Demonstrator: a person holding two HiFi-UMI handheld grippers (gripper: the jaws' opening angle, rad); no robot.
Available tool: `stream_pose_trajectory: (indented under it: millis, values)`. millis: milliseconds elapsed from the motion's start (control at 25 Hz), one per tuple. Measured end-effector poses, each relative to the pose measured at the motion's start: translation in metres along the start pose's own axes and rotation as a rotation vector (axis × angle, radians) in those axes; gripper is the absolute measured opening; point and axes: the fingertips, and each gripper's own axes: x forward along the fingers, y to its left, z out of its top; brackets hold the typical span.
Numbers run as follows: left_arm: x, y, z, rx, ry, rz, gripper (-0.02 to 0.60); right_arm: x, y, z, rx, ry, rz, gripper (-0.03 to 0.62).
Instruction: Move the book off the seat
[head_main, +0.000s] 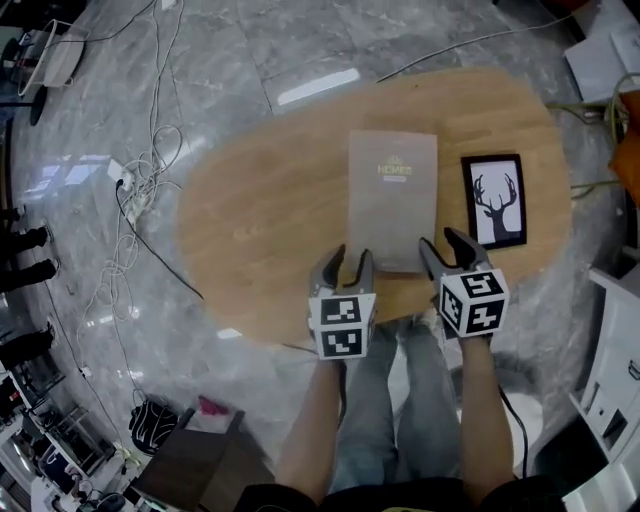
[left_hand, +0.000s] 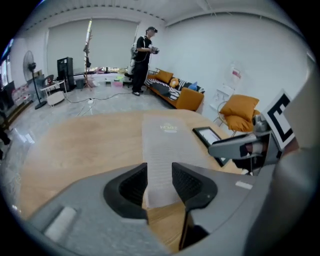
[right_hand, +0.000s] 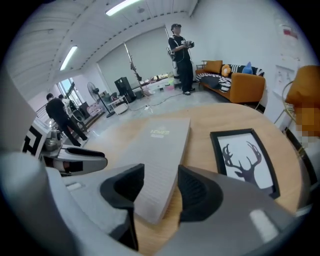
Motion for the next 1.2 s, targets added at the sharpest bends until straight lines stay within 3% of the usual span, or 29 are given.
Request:
stream_pose_trajectory:
  millis: [80,200,240,320,440,640,800,1000,1120,1200]
  values:
    - [-0.007,-0.007,0.021,-0.049,-0.057,-0.006,0.125,-0.012,0.003,0.015,-0.002,-0.037,0.042,0.206]
    - [-0.029,-0.014,0.058,-0.09,-0.139,0.041,0.033,-0.037,0.008,0.041,0.001,-0.109,0.083,0.037]
    - [-0.04,-0.015,0.071,-0.119,-0.179,0.067,0.017,-0.048,0.011,0.052,0.022,-0.133,0.11,0.008]
    - [-0.065,-0.021,0.098,-0.189,-0.258,0.107,0.011,-0.076,0.018,0.077,0.069,-0.181,0.175,0.005]
    - [-0.1,-0.045,0.127,-0.263,-0.34,0.118,0.011,-0.12,0.023,0.11,0.038,-0.236,0.228,0.003]
    - [-0.14,-0.09,0.187,-0.291,-0.474,0.095,0.011,-0.18,0.015,0.173,-0.023,-0.344,0.306,0.003]
    - [-0.172,-0.118,0.228,-0.229,-0.552,0.093,0.011,-0.229,0.025,0.225,-0.05,-0.468,0.34,0.003]
    - [-0.219,-0.149,0.282,-0.069,-0.649,0.132,0.011,-0.279,0.031,0.27,-0.167,-0.549,0.295,0.003]
    - [-0.254,-0.163,0.326,0.05,-0.736,0.188,0.011,-0.313,0.033,0.298,-0.202,-0.608,0.294,0.003]
    - [-0.279,-0.167,0.345,0.085,-0.781,0.234,0.011,-0.334,0.038,0.314,-0.218,-0.644,0.298,0.003]
